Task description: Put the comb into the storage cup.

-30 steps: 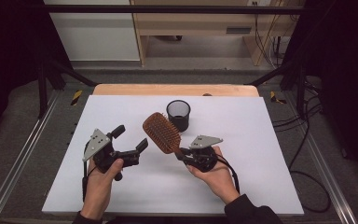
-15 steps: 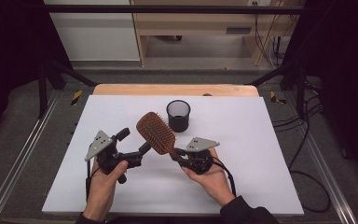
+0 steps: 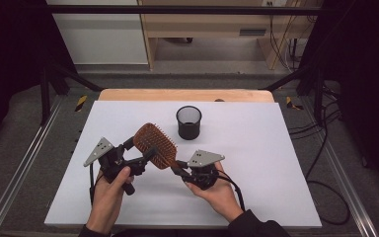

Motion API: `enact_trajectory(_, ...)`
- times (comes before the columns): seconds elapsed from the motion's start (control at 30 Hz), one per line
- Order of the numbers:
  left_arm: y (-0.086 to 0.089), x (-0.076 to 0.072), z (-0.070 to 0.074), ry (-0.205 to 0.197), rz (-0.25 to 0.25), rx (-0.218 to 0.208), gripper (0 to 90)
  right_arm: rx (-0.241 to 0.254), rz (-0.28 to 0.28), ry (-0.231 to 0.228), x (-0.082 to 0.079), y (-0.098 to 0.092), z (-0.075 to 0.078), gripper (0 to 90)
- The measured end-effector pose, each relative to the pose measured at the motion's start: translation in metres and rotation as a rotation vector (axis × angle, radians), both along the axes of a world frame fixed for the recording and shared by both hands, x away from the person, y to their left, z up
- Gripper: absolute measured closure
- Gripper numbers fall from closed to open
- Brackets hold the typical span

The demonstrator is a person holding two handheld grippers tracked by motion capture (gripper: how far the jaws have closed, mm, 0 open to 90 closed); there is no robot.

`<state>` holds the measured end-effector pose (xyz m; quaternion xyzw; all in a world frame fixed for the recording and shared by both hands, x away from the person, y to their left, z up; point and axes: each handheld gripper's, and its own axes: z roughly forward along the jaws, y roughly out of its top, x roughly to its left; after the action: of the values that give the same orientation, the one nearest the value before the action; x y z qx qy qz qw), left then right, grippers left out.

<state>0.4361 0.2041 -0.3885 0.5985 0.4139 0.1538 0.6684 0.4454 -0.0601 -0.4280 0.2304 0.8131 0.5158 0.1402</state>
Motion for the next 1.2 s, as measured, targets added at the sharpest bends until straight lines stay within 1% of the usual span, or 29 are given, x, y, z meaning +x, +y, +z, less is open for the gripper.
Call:
enact_trajectory(0.17, 0.002, 0.000, 0.002, 0.002, 0.011, -0.018, 6.5, -0.004, 0.008, -0.011, -0.002, 0.004, 0.000, 72.9)
enact_trajectory(0.27, 0.004, -0.001, 0.003, 0.010, 0.006, -0.041, 7.7, -0.011, 0.006, -0.022, -0.003, 0.006, 0.000, 72.9)
enact_trajectory(0.33, 0.004, -0.001, 0.004, 0.020, -0.008, -0.059, 9.4, -0.022, 0.000, -0.035, -0.005, 0.008, 0.000, 72.9)
enact_trajectory(0.4, 0.004, -0.001, 0.004, 0.024, -0.006, -0.056, 10.1, -0.020, 0.004, -0.042, -0.007, 0.010, 0.000, 72.9)
enact_trajectory(0.53, 0.004, -0.002, 0.005, 0.026, 0.006, -0.063, 15.0, -0.022, 0.009, -0.053, -0.009, 0.013, 0.000, 72.9)
enact_trajectory(0.63, 0.005, -0.003, 0.005, 0.027, 0.019, -0.058, 21.3, -0.022, 0.008, -0.058, -0.009, 0.014, 0.001, 72.9)
enact_trajectory(0.73, 0.006, -0.003, 0.005, 0.039, 0.021, -0.066, 24.7, -0.023, 0.006, -0.061, -0.009, 0.014, 0.001, 72.9)
enact_trajectory(0.8, 0.005, -0.002, 0.005, 0.054, 0.021, -0.073, 26.2, -0.022, 0.005, -0.061, -0.009, 0.014, 0.001, 72.9)
enact_trajectory(0.9, 0.005, -0.002, 0.004, 0.059, 0.029, -0.073, 29.2, -0.026, 0.005, -0.064, -0.010, 0.015, 0.001, 72.9)
enact_trajectory(1.0, 0.007, -0.003, 0.004, 0.072, 0.039, -0.085, 35.8, -0.026, 0.004, -0.064, -0.010, 0.015, 0.001, 72.9)
enact_trajectory(1.1, 0.008, -0.003, 0.004, 0.076, 0.037, -0.084, 38.8, -0.039, 0.003, -0.071, -0.011, 0.016, 0.000, 72.9)
enact_trajectory(1.2, 0.008, -0.003, 0.004, 0.077, 0.037, -0.083, 39.6, -0.052, 0.000, -0.079, -0.011, 0.018, 0.000, 72.9)
